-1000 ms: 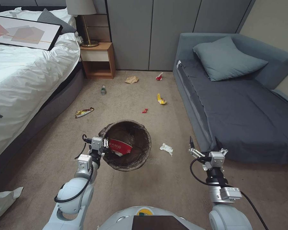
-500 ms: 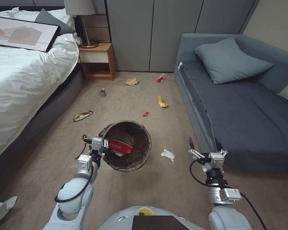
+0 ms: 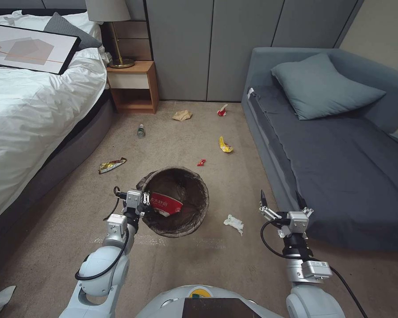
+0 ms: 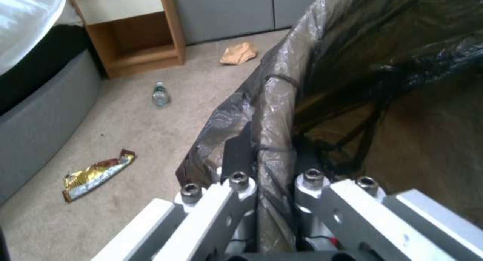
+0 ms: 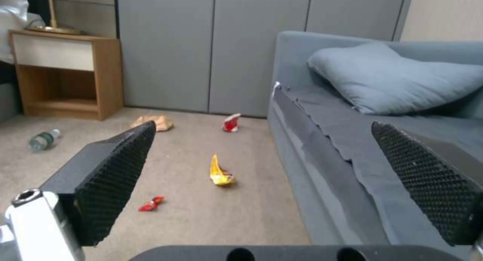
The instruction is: Pick up the trash bin, then pick up the garbage from the floor and place it into the trash bin.
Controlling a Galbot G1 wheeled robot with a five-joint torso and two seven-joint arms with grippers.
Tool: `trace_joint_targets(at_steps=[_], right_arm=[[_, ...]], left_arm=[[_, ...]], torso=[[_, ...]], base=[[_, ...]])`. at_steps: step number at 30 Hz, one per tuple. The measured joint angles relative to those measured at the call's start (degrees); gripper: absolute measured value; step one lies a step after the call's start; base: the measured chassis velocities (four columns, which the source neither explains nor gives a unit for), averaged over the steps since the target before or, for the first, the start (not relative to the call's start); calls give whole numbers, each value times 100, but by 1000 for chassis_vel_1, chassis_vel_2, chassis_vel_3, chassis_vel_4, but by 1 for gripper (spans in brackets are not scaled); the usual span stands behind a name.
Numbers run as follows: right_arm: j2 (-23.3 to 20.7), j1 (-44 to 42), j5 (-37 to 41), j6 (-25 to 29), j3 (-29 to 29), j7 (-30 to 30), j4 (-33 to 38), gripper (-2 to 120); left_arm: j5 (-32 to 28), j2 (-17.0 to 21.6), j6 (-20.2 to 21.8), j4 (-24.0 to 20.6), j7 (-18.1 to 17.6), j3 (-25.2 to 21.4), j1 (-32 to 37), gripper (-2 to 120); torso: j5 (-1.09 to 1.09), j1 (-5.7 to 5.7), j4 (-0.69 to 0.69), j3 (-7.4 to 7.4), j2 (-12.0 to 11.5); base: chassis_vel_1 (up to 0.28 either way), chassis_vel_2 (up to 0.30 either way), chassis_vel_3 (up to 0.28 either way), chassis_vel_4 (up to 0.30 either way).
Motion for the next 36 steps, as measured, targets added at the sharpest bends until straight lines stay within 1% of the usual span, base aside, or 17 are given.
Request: trace_joint_targets(at_steps=[4,6,7,8,9,10,12,14,16,17,18,20,22,27,31,32,36], right_arm=[[-30,19,11,-111,98,-166,-19,100],[-31,63,47,-298,302,-600,-39,100],[-12,119,88,-456,475,-993,-63,100],[-12,119,88,-456,475,-993,-63,100],[-3,205,124,-606,615,-1319,-121,100],[-34,262,147,-669,648,-1423,-174,100],[-107,346,193,-724,640,-1489,-268,100],[-297,633,391,-1058,500,-1566,-562,100],[-334,695,436,-1133,468,-1575,-612,100],[-440,844,537,-1309,378,-1611,-742,100],[-552,991,635,-1503,275,-1707,-896,100],[-603,1048,668,-1570,230,-1751,-967,100],[-810,1308,764,-1775,-6,-1878,-1357,100],[-1054,1628,789,-1921,-201,-2062,-1836,100],[-1503,2049,1030,-2221,-419,-2253,-2324,100],[-1503,2049,1030,-2221,-419,-2253,-2324,100],[-1807,2291,1268,-2446,-562,-2337,-2651,100]], left_arm=[[-27,3,0,-14,0,-46,-3,3],[-43,13,7,-17,-1,-102,-2,3],[-57,28,14,-24,-1,-146,11,3],[-57,28,14,-24,-1,-146,11,3],[-68,46,18,-30,2,-190,34,3],[-74,57,18,-30,9,-214,51,3],[-80,66,18,-30,16,-235,70,3],[-89,73,6,-15,46,-320,132,3],[-91,74,4,-11,52,-337,142,3],[-101,75,0,-5,63,-375,162,3],[-116,76,-1,1,81,-416,183,3],[-121,76,-3,7,92,-433,192,3],[-120,73,-5,45,133,-494,234,3],[-118,88,9,47,165,-566,313,3],[-129,98,67,-46,177,-606,453,3],[-129,98,67,-46,177,-606,453,3],[-133,99,108,-93,179,-630,565,3]], torso=[[0,0,-1,-1,0],[0,0,-1,-1,0],[0,0,0,-1,0],[0,0,0,-1,0],[0,0,-1,-1,0],[0,0,-2,-1,0],[0,0,-1,-1,0],[1,0,0,-1,0],[1,0,0,-1,0],[0,0,2,-1,0],[1,0,1,-1,0],[1,0,1,-1,0],[1,0,0,-1,0],[1,0,-1,0,0],[1,0,0,0,-1],[1,0,0,0,-1],[1,0,0,0,0]], base=[[0,0,0,0],[0,0,0,0],[0,0,0,0],[0,0,0,0],[0,0,0,0],[0,0,0,0],[0,0,0,0],[0,0,0,0],[0,0,0,0],[0,0,0,0],[0,0,0,0],[0,0,0,0],[0,0,0,0],[0,0,0,0],[0,0,0,0],[0,0,0,0],[0,0,0,0]])
